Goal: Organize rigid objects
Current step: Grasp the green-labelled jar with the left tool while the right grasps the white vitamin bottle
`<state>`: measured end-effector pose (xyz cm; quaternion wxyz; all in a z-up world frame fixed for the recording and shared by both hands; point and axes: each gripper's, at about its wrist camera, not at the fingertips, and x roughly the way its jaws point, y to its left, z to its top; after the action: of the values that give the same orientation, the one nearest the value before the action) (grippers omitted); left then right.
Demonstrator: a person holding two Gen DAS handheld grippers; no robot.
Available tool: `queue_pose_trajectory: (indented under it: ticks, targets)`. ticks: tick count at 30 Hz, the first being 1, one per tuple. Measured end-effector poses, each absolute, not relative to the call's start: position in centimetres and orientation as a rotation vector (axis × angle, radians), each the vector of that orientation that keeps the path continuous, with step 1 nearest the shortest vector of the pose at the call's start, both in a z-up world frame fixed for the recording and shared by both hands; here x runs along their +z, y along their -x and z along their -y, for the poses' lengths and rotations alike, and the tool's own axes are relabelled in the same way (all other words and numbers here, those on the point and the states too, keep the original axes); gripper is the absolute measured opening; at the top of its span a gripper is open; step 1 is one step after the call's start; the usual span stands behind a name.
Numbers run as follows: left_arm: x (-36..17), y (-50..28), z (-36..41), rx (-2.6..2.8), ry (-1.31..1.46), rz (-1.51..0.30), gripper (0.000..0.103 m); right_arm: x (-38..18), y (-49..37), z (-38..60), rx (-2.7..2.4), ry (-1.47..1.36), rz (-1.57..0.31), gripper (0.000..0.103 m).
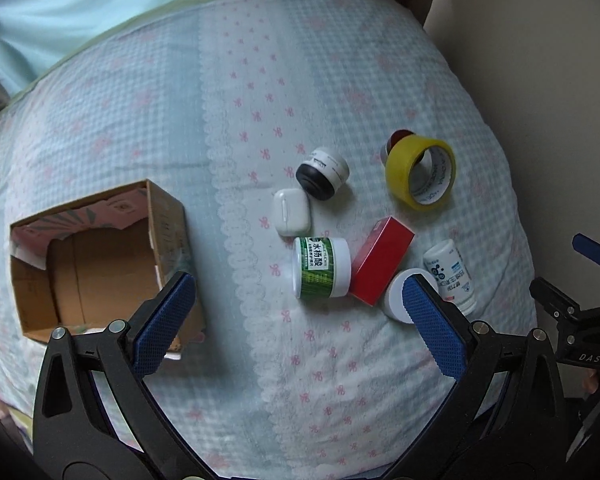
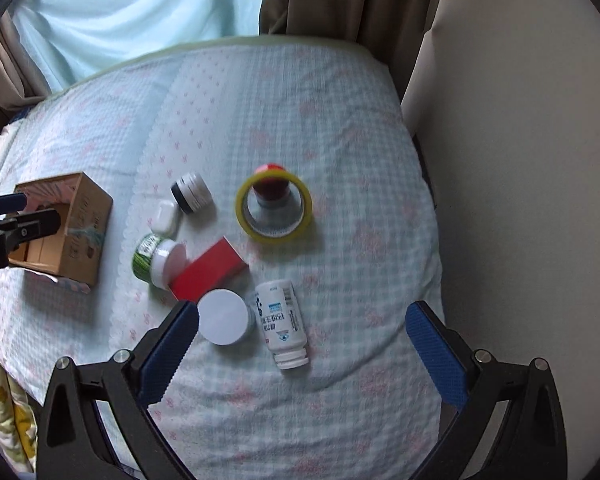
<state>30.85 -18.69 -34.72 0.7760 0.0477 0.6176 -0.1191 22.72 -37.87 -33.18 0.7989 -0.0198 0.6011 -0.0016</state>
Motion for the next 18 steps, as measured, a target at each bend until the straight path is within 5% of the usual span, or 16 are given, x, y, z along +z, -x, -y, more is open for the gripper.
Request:
queue_pose_trajectory:
  ticks: [5, 12, 18]
  targets:
    - [-41.3, -32.3, 20.6, -0.245, -0.151, -1.468, 0.102, -40.2, -23.9, 39.1, 0.025, 0.009, -1.429, 0.103]
    - [-46.6, -33.3, 21.3, -0.227, -0.176, -1.563, 0.102, -46.7, -25.1, 38.8, 0.07, 0.034, -1.583, 0.084]
    - [-49.0, -33.8, 21.6, -0.23, -0.168, -1.615, 0.089, -49.2, -25.4, 37.4, 0.113, 0.151, -1.639, 0.072]
